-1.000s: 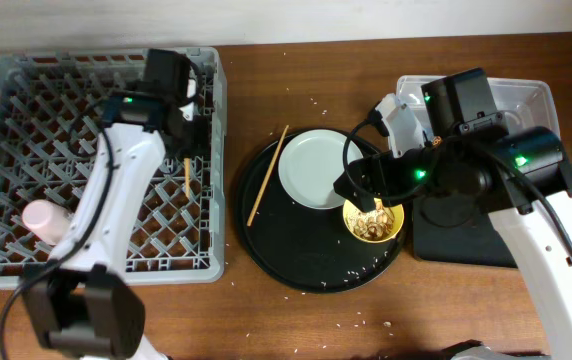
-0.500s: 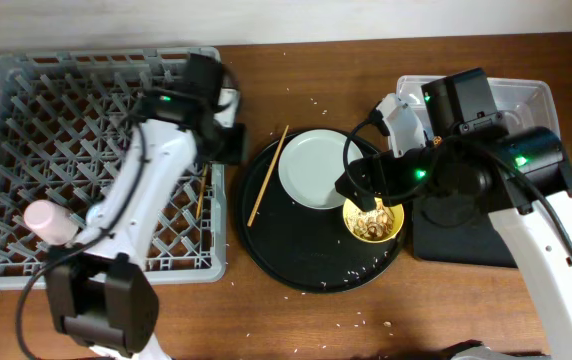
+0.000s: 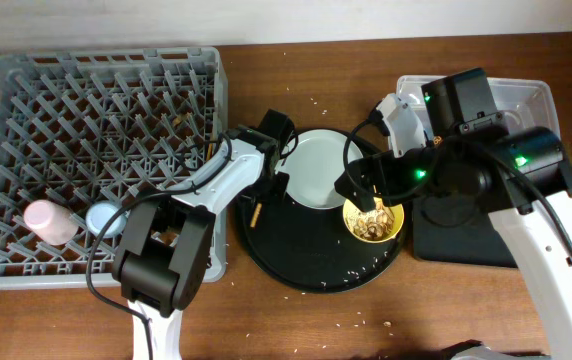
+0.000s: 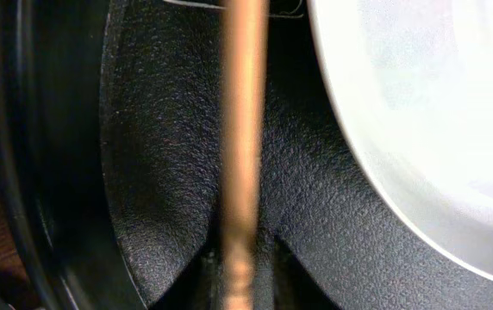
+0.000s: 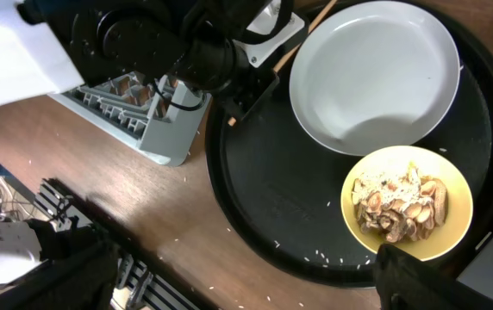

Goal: Sort waste into correct bins and load items into the dishwasher rack
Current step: 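Grasp the second chopstick and place it in the dish rack with the left gripper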

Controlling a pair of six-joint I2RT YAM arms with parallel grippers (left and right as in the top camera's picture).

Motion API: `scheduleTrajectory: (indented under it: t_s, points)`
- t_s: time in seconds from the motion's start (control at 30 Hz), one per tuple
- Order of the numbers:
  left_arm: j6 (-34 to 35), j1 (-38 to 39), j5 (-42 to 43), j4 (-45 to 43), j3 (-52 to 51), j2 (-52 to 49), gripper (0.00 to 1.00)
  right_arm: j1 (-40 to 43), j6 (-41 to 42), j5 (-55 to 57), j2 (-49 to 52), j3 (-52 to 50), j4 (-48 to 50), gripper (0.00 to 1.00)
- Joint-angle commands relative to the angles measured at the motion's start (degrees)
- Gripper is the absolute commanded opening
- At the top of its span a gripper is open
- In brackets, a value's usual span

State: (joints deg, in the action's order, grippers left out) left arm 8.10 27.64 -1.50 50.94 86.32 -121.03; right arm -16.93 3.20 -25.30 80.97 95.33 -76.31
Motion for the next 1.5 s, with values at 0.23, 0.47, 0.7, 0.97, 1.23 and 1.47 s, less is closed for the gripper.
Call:
scheduleTrajectory:
  t_s: [0.23, 0.47, 0.7, 0.97, 1.23, 1.47]
  points:
    - [0.04, -2.60, 0.63, 13.97, 11.10, 7.06, 0.00, -0.33, 0.28, 0.52, 0.20, -0.28, -0.24, 0.98]
    - [8.02, -15.63, -8.76, 20.70, 12.15, 18.36, 0.00, -0.33, 0.28, 0.52, 0.20, -0.28, -0.22, 0.99]
    - [8.39, -17.53, -3.67, 9.44, -4.46, 16.13, 0.00, -0.33, 0.31, 0.52, 0.20, -0.28, -0.24, 0.99]
    - [5.09, -15.82, 0.68, 9.49, -4.42, 16.68, 0.00, -0.33, 0.31, 0.52, 0.20, -0.28, -0.20, 1.00]
    - [6.45, -14.78, -2.12, 11.96, -1.86, 18.51, 0.66, -0.33, 0.26, 0.55, 0.20, -0.28, -0.22, 0.99]
    - [2.49, -15.06, -2.86, 21.20, 14.34, 38.82, 0.87, -0.33, 0.31, 0.50, 0.20, -0.28, 0.37, 0.98]
